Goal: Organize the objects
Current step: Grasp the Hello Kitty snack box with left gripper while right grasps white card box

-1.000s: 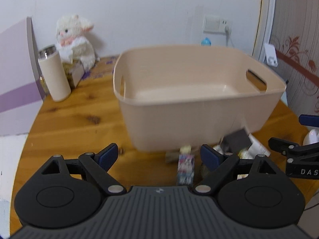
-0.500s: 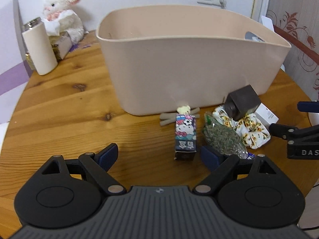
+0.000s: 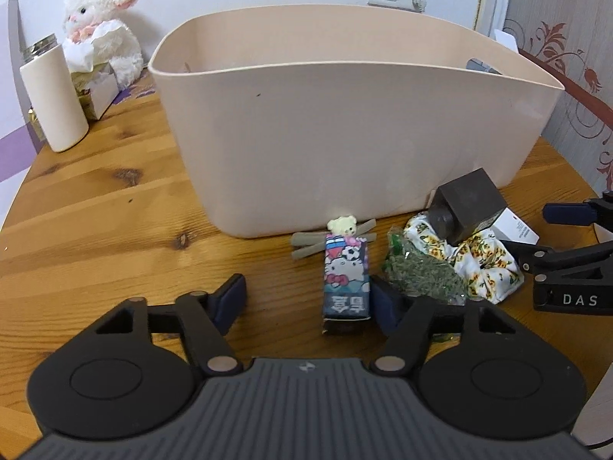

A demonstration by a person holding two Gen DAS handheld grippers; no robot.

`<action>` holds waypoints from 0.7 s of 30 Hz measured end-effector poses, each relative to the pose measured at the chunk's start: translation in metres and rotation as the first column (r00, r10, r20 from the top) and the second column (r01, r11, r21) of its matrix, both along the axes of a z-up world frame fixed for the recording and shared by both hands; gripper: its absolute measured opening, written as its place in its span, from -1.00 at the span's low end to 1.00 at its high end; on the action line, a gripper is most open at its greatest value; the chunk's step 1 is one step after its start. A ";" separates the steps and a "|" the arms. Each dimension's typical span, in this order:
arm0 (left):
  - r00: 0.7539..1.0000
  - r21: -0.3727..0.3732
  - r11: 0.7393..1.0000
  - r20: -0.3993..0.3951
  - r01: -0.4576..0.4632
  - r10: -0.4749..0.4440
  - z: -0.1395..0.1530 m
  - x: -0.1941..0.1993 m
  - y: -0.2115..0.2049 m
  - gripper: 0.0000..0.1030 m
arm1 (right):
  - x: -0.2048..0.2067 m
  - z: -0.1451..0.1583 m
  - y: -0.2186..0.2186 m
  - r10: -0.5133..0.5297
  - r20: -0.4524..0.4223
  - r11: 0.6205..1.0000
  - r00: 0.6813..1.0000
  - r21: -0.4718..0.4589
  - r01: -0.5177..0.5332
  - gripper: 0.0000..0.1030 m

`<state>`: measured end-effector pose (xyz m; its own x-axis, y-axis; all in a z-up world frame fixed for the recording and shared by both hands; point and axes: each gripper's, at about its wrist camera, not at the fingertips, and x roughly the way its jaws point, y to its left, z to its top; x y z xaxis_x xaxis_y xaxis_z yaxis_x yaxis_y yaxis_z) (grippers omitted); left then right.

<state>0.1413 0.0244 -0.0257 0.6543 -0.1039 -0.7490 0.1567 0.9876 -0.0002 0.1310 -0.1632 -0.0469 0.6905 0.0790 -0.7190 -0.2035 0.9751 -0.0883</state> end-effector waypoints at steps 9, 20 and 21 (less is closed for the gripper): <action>0.998 -0.022 0.998 0.021 0.053 -0.053 0.002 -0.009 -0.004 -0.51 | -0.006 0.003 0.003 0.048 -0.018 0.998 0.999 0.047 -0.047 -0.24; 0.999 -0.020 0.999 0.028 0.031 -0.030 0.009 -0.023 0.003 -0.52 | -0.022 0.013 -0.003 0.005 -0.002 1.000 1.000 0.024 -0.005 -0.45; 0.999 -0.023 0.999 0.032 0.028 -0.028 0.011 -0.025 0.004 -0.52 | -0.024 0.016 -0.004 0.002 0.004 1.000 1.000 0.022 -0.002 -0.45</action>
